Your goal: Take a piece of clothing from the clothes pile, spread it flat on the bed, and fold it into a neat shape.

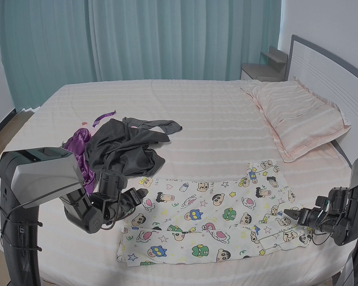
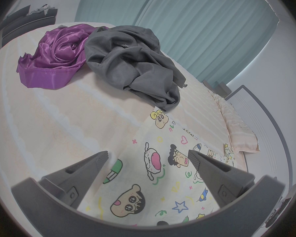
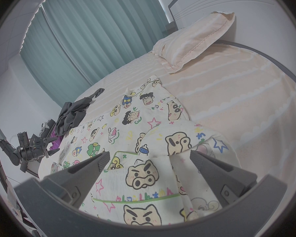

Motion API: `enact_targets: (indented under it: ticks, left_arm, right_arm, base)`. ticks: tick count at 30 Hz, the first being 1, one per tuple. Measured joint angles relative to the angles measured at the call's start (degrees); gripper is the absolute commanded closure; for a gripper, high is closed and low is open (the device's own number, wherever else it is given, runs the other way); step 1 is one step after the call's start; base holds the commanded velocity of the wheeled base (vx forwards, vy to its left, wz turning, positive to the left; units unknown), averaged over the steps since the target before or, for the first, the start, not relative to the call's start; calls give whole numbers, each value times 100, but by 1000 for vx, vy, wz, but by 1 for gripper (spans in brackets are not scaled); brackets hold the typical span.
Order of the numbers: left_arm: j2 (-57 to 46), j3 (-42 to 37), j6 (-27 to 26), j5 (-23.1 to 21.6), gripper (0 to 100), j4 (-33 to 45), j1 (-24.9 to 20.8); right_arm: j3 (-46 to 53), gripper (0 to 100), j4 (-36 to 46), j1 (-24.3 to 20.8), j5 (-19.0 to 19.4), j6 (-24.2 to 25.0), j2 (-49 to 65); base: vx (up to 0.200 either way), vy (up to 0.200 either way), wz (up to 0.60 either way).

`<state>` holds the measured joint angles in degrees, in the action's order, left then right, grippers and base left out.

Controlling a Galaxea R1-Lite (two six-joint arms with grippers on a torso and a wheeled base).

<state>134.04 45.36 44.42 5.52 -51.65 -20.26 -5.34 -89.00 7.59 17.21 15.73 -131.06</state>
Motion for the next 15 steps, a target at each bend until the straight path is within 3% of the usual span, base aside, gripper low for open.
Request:
enact_targets:
  ticks: [1,15]
  left_arm:
    - [-13,-11,2,2,0,0,-16]
    - [-179,-110,79,143,0,-33,-327]
  right_arm:
    - [-2,0,5,1,0,0,0]
    - [-13,0,0,-5,-2,1,-9]
  base:
    - [0,-200,0]
    - [0,0,0]
